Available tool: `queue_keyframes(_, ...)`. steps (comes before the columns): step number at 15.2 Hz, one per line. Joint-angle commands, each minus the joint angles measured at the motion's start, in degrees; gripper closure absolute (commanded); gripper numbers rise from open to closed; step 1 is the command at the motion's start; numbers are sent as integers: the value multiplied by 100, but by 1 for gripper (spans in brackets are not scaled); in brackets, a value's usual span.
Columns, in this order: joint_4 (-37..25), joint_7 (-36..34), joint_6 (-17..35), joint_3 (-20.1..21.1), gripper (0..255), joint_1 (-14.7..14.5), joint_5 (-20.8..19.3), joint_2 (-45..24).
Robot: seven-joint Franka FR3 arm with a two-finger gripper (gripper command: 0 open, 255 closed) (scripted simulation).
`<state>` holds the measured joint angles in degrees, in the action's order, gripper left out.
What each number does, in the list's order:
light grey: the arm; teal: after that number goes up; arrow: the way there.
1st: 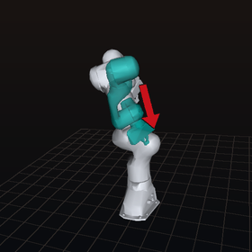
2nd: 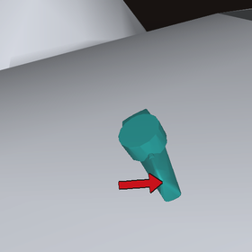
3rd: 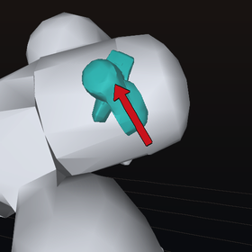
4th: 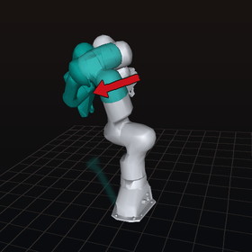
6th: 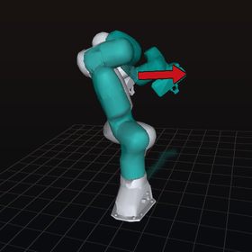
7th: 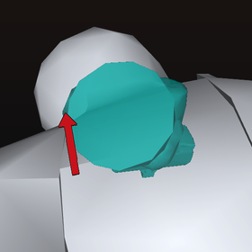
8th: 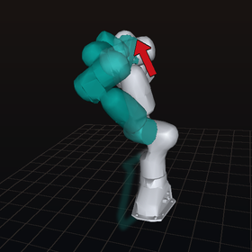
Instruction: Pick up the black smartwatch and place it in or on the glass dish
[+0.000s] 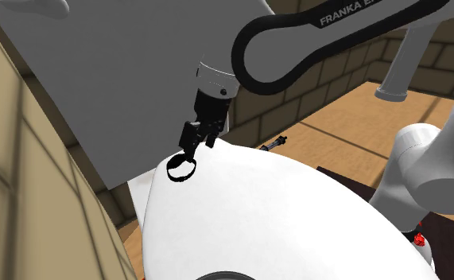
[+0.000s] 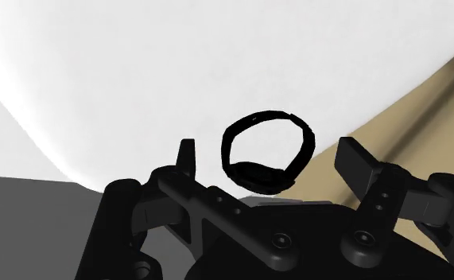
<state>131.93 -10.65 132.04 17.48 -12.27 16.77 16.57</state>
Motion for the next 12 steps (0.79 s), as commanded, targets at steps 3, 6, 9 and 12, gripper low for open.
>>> queue_keyframes(3, -404, -210, 594, 301, 0, -86, -181, -584)
queue_keyframes(6, -447, -276, 823, 374, 0, -100, -261, -800)
queue_keyframes(9, -421, -321, 1041, 417, 0, -103, -325, -993)
queue_keyframes(12, -407, -367, 1226, 450, 0, -107, -390, -1166)
